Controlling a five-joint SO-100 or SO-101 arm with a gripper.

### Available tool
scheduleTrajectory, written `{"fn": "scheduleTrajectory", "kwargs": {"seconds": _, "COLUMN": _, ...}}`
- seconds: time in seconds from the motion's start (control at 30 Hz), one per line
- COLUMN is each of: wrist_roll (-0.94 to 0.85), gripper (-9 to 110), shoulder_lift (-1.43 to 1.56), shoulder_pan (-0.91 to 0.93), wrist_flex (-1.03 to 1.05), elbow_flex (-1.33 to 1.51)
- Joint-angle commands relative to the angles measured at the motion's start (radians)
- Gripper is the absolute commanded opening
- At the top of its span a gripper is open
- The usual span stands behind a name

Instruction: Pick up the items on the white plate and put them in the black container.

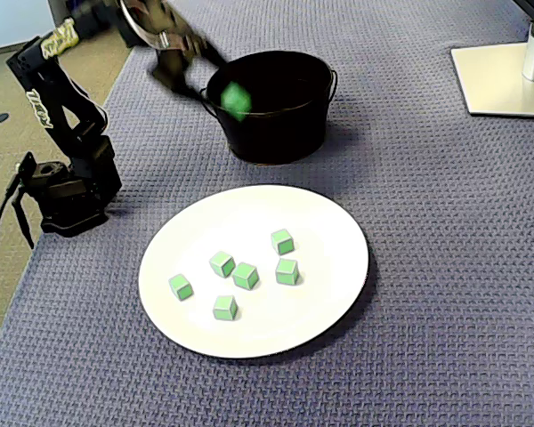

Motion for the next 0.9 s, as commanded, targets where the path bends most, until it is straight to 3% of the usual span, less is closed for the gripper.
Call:
{"fn": "scheduleTrajectory", "kwargs": {"seconds": 0.0, "wrist_roll": 0.069, "gripper": 0, "shoulder_lift": 0.141, "shoulder_pan": -0.258, "wrist_flex": 0.135, "elbow_flex": -0.236}}
{"fn": "scheduleTrajectory", "kwargs": {"seconds": 0.13, "wrist_roll": 0.051, "gripper": 0, "shoulder_lift": 0.186, "shoulder_pan": -0.494, "wrist_flex": 0.097, "elbow_flex": -0.178}}
{"fn": "scheduleTrajectory", "kwargs": {"seconds": 0.47, "wrist_roll": 0.044, "gripper": 0, "shoulder_lift": 0.195, "shoulder_pan": -0.706, "wrist_flex": -0.525, "elbow_flex": 0.759}}
{"fn": "scheduleTrajectory", "kwargs": {"seconds": 0.63, "wrist_roll": 0.066, "gripper": 3, "shoulder_lift": 0.181, "shoulder_pan": -0.706, "wrist_flex": -0.664, "elbow_flex": 0.881}}
{"fn": "scheduleTrajectory", "kwargs": {"seconds": 0.87, "wrist_roll": 0.069, "gripper": 3, "shoulder_lift": 0.124, "shoulder_pan": -0.672, "wrist_flex": -0.701, "elbow_flex": 0.844}}
